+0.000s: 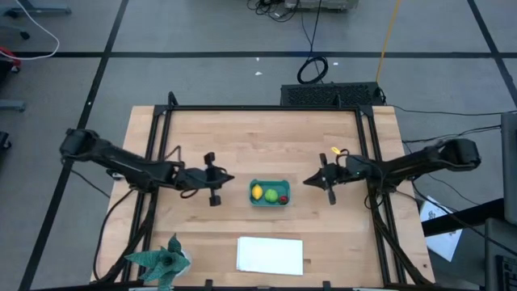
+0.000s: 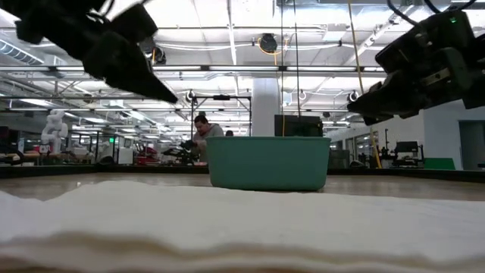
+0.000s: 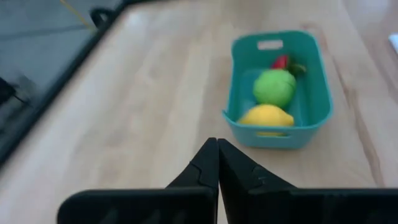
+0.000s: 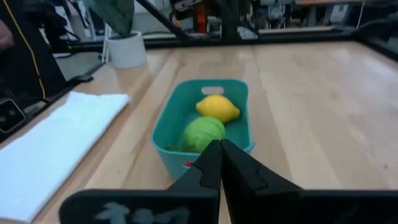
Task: Pick and placing Produce into tupperware
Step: Return to Home Position
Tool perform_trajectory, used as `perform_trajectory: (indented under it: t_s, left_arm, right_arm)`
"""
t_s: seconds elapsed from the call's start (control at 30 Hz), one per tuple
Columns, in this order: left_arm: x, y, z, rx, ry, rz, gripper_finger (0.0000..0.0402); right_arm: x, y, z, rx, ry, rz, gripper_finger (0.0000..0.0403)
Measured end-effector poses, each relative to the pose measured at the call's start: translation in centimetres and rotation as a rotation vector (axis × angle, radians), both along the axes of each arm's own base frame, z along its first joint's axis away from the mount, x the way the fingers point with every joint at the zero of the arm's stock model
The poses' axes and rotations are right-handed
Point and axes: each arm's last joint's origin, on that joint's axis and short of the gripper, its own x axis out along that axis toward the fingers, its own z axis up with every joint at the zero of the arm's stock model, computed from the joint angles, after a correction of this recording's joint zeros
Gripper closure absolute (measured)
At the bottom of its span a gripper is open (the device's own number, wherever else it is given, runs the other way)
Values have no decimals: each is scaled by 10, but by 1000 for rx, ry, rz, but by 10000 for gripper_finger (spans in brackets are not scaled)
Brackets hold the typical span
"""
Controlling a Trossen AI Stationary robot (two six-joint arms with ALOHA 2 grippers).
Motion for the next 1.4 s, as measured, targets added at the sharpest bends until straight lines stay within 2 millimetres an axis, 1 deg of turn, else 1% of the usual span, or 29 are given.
perform_trajectory:
  t_s: [0.07, 0.17, 0.27, 0.43, 0.63, 0.77, 1.03, 1.13, 1.4]
  left_arm:
    - [-9, 2, 9, 28, -26, 2, 400]
    - [-22, 4, 19, 48, -84, -9, 401]
    - [-34, 6, 26, 66, -137, -28, 401]
    - [-54, 8, 32, 82, -241, -53, 401]
    - [-76, 13, 29, 83, -316, -35, 401]
    - [-85, 15, 25, 92, -378, -44, 401]
    - [-100, 14, 19, 92, -479, -83, 401]
    - [-104, 13, 21, 98, -503, -89, 401]
    - [-113, 17, 23, 138, -504, -49, 401]
  right_arm:
    - [-4, 0, 1, -1, -22, 1, 403]
    - [-7, 0, 8, 0, -76, 1, 403]
    - [-9, 0, 13, 3, -114, 0, 403]
    - [-11, 1, 16, 3, -125, 0, 403]
    - [-13, 1, 19, -9, -144, 2, 403]
    - [-14, 1, 21, -14, -159, 3, 403]
    - [-15, 1, 23, -16, -175, 3, 403]
    - [-15, 1, 23, -18, -175, 4, 403]
    - [-15, 0, 26, -36, -210, -1, 403]
